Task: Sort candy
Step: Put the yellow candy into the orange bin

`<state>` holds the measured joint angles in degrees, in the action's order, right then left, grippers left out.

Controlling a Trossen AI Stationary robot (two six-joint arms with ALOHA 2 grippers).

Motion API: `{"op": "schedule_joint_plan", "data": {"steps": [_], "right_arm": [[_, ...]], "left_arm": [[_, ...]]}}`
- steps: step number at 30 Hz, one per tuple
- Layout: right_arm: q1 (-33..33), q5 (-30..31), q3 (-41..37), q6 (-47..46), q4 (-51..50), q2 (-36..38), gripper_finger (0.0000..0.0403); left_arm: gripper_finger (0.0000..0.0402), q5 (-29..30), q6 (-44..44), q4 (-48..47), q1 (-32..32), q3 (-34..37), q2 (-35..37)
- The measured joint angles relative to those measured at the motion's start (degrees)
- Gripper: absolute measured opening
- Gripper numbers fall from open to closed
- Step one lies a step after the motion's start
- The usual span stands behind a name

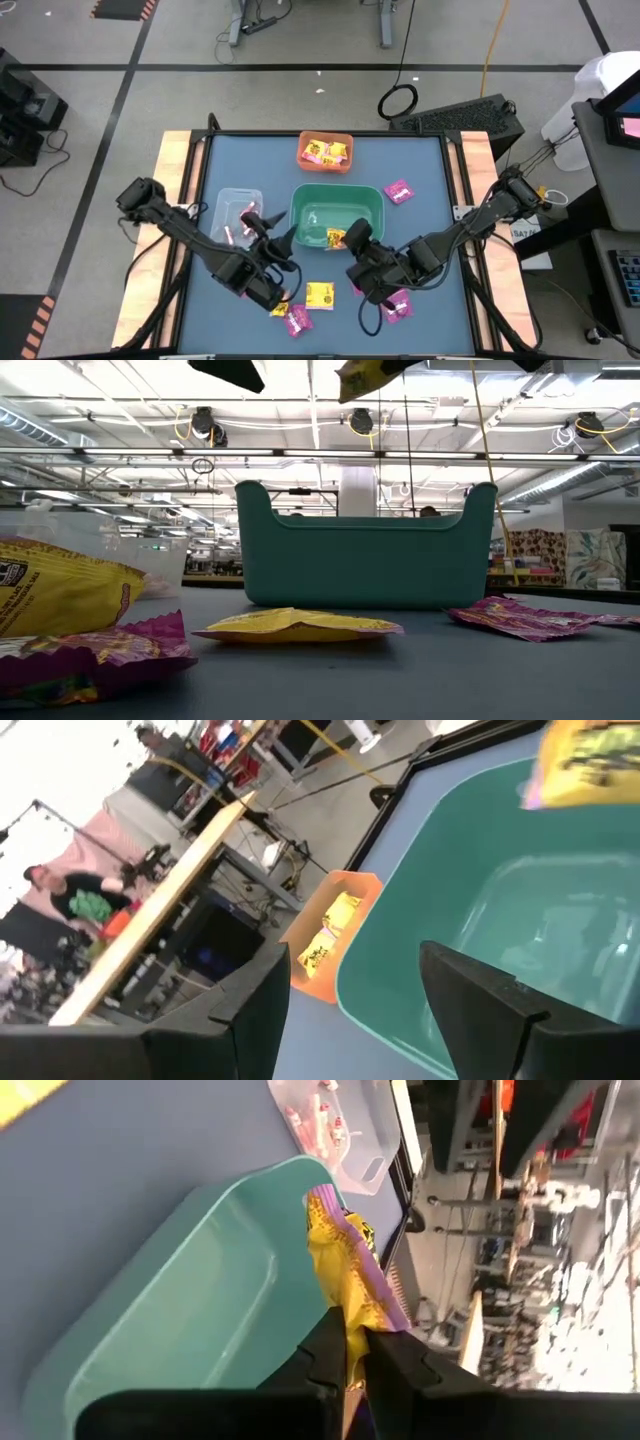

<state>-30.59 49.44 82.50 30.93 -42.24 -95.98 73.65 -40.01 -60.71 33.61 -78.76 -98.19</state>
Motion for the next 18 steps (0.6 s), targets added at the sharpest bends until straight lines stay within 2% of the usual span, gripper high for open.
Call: {"op": "schedule_joint_plan", "data": {"steps": [6,11,15,18], "right_arm": [[0.3,-0.2,0.0,-17.2,0.0,0.0,0.0022],[0.4,-0.3,0.0,-40.5,1.2,0.0,0.0022],[0.9,-0.4,0.0,-52.6,1.2,0.0,0.0022],[0.9,-2.1,0.0,-55.7,1.4,0.0,0.0022]], "left_arm": [[0.0228,5.7,-8.6,-8.0,4.3,0.0,0.1],[0.0228,6.2,-12.0,-10.0,7.7,0.0,1.0],[0.0228,4.5,-11.5,-9.8,8.8,0.0,1.8],[0.0228,-0.5,-6.5,-5.9,9.6,0.0,1.8]]}}
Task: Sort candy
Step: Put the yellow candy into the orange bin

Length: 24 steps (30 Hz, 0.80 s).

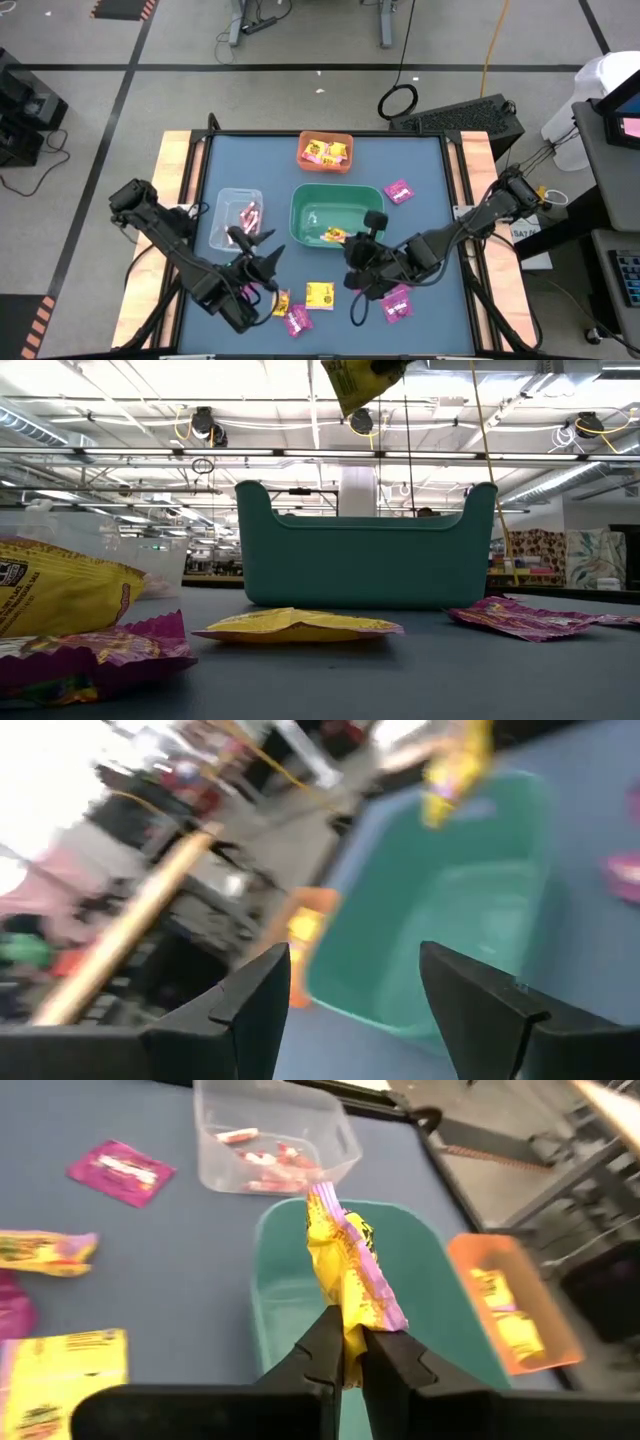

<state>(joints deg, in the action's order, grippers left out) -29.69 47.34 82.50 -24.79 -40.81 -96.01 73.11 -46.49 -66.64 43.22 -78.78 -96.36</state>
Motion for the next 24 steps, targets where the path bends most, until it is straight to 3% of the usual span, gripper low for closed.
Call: {"op": "schedule_joint_plan", "data": {"steps": [5,9,16,21,24], "right_arm": [[0.0,-1.3,0.0,-0.2,1.9,0.0,0.0022],[0.0,-4.4,0.0,-1.5,4.8,0.0,0.0022],[0.0,-14.5,0.0,-4.7,11.1,0.0,0.0022],[0.2,-14.1,0.0,-0.5,11.0,0.0,0.0022],[1.3,-11.5,0.0,1.9,7.7,0.0,0.0022]], "left_arm": [[0.0227,-9.2,15.1,17.4,1.0,0.0,0.0],[0.0210,-12.3,26.1,29.5,1.9,0.0,0.0],[0.0157,-10.3,35.8,33.1,3.1,0.0,0.0],[0.0140,-10.0,39.5,34.2,2.1,0.8,0.0],[0.0139,-11.0,43.3,40.6,-0.7,4.1,0.0]]}}
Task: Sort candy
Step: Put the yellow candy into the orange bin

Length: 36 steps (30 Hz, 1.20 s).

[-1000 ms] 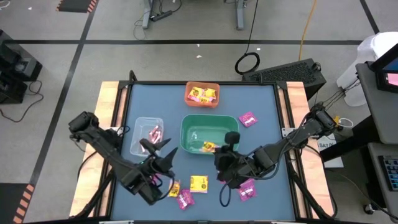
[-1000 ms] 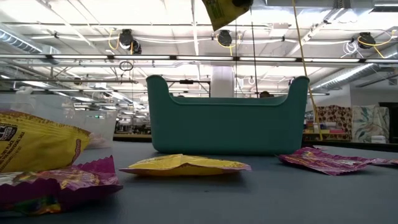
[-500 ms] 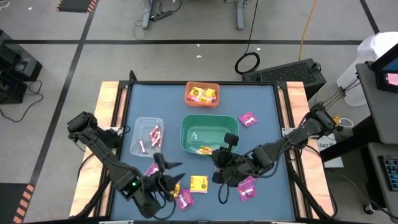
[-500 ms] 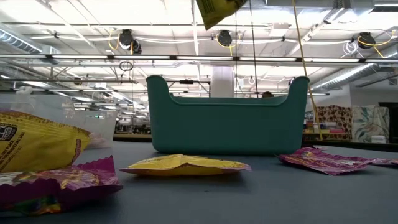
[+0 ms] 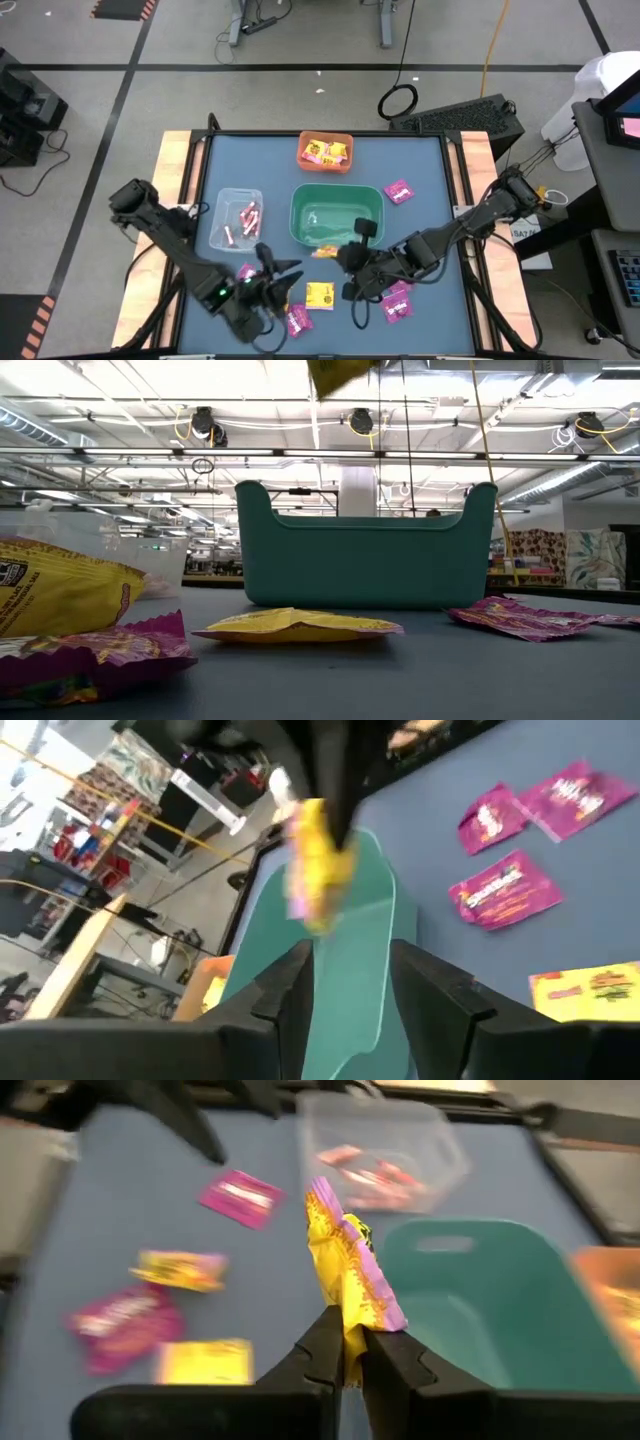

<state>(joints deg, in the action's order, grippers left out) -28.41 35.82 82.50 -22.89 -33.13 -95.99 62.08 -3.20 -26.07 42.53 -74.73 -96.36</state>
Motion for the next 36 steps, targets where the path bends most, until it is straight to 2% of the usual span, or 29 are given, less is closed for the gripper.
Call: {"op": "schedule_joint_plan", "data": {"steps": [2,6,9,15,22,24,26,33,36], "right_arm": [[1.2,2.0,0.0,-0.2,-4.1,0.6,0.0022],[4.2,3.4,0.0,-1.3,-12.6,3.3,0.0022],[6.4,4.9,0.0,0.4,-17.6,5.7,0.0022],[11.7,9.1,0.0,10.7,-19.7,11.1,0.0022],[23.2,13.6,-0.2,23.0,-15.7,12.4,0.0022],[27.7,11.2,-1.3,27.9,-10.8,12.4,0.0022],[32.3,6.1,-2.4,32.2,-5.9,12.3,0.0022],[46.8,-18.9,-2.6,39.1,5.3,10.7,0.0022],[52.2,-26.5,-2.6,40.2,8.7,8.9,0.0022]], "left_arm": [[0.0139,-3.5,4.4,7.4,-2.1,2.7,0.0],[0.0139,-17.5,15.1,27.4,-6.4,8.7,0.0],[0.0139,-24.3,20.0,37.1,-9.6,11.9,1.1],[0.0139,-28.4,21.4,41.6,-15.7,18.8,8.5],[0.0139,-30.6,14.3,44.0,-20.5,26.4,17.6],[0.0139,-30.6,12.7,43.8,-21.0,27.6,18.9],[0.0139,-30.5,11.8,43.7,-21.2,28.8,19.5],[0.0139,-30.5,11.1,42.4,-20.6,30.1,19.7],[0.0139,-30.4,10.5,41.6,-20.6,30.1,19.7]]}}
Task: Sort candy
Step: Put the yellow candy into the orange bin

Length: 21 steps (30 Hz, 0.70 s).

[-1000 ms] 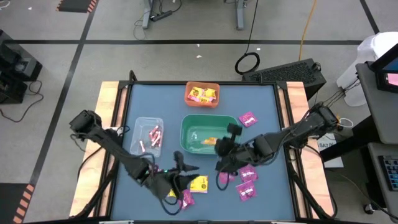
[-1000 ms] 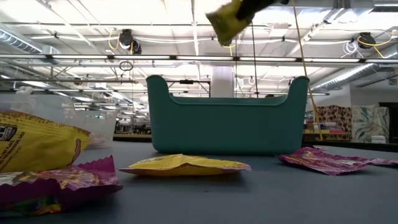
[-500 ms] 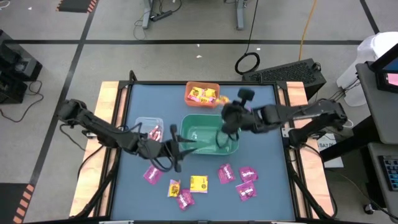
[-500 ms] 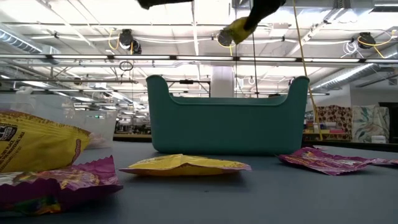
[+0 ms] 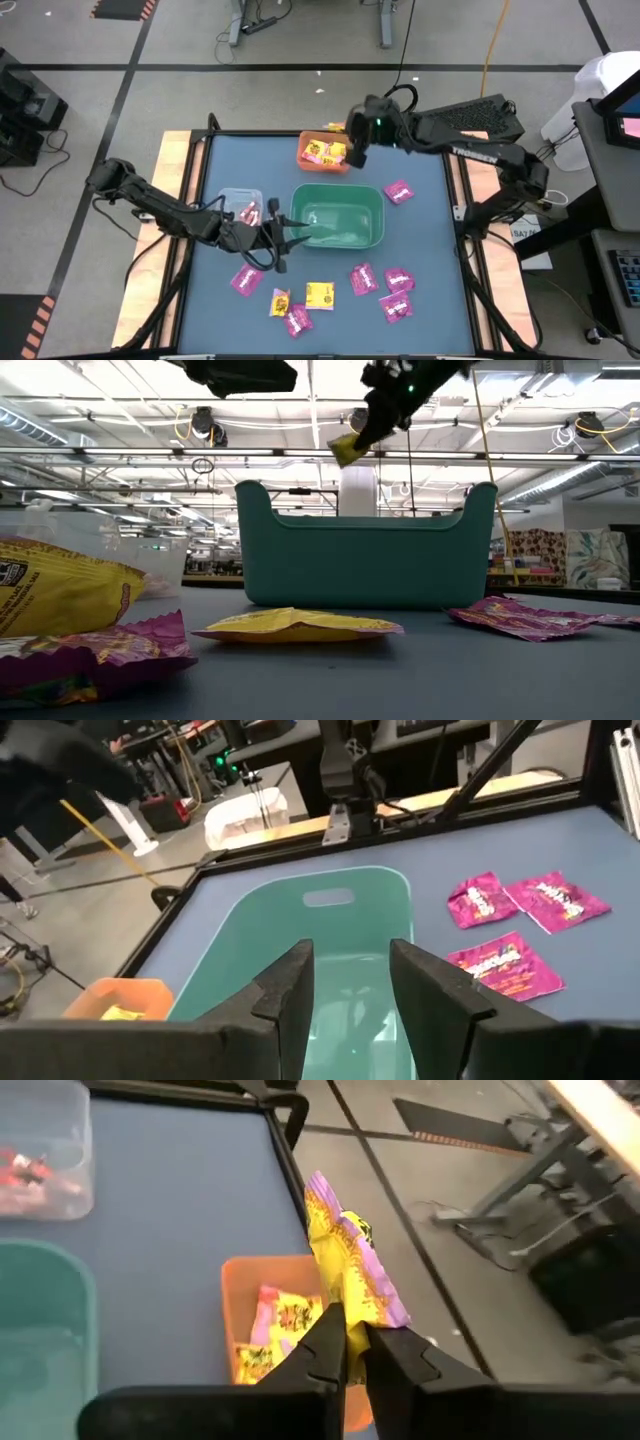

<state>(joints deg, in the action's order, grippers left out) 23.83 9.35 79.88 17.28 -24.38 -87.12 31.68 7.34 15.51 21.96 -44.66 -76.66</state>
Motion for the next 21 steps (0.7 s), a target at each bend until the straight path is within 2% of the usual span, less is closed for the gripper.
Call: {"op": "schedule_joint_plan", "data": {"steps": [6,13,21], "right_arm": [[8.8,-9.2,0.0,-3.3,1.5,-7.3,0.0022],[11.5,-9.6,-0.1,-8.2,-1.3,-15.5,0.0022],[11.4,-9.7,-0.1,-11.2,-2.3,-18.5,0.0031]], "left_arm": [[0.0139,0.2,-3.8,0.0,0.4,0.0,0.0],[0.0139,2.1,-11.4,-2.6,0.5,0.0,0.0],[0.0139,0.2,-18.9,-8.8,0.5,0.0,0.0]]}}
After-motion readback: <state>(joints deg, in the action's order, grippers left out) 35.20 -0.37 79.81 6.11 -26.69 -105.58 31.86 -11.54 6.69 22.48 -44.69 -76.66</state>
